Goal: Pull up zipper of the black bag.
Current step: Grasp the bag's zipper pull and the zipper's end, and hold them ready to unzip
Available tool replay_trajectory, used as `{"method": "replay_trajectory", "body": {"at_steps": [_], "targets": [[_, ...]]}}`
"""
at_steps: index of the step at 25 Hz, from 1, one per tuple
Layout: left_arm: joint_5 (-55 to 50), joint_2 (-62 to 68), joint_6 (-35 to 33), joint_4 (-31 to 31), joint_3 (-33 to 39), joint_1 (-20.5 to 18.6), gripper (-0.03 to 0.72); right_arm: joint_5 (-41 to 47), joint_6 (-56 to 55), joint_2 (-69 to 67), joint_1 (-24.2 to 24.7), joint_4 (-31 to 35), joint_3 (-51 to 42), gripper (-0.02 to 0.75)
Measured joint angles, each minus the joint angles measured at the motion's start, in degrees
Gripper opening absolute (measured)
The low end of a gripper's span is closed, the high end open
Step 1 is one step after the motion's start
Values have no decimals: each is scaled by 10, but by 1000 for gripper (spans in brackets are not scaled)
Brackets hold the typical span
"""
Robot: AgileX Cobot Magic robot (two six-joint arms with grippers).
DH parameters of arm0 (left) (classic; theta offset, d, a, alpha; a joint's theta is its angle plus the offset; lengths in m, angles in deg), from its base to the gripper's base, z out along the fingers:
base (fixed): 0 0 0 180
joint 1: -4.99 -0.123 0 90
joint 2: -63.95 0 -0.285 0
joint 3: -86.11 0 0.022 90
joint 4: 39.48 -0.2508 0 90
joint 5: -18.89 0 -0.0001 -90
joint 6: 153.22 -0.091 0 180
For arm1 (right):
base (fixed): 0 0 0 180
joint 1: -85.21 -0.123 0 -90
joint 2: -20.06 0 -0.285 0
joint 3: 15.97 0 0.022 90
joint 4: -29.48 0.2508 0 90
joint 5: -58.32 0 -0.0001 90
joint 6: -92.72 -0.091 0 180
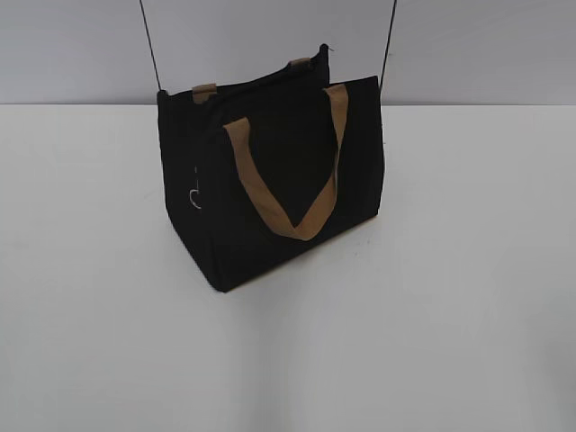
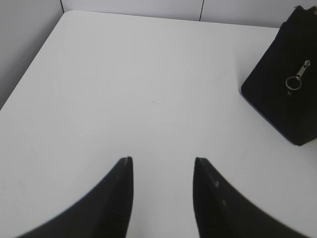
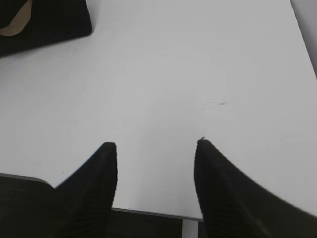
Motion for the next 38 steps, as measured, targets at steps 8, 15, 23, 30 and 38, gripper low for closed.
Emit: {"method": "replay_trajectory", "body": {"at_steps": [8, 15, 23, 30, 38], "targets": [[0, 0, 0, 0, 0, 0, 307, 0, 0, 0, 0, 0, 0, 389], [0, 0, 0, 0, 0, 0, 307, 0, 0, 0, 0, 0, 0, 389], [0, 0, 0, 0, 0, 0, 307, 0, 0, 0, 0, 9, 0, 389], [0, 0, 0, -2, 0, 0, 307, 0, 0, 0, 0, 10, 0, 389], [0, 0, 0, -2, 0, 0, 420, 0, 0, 0, 0, 12, 0, 389]]}}
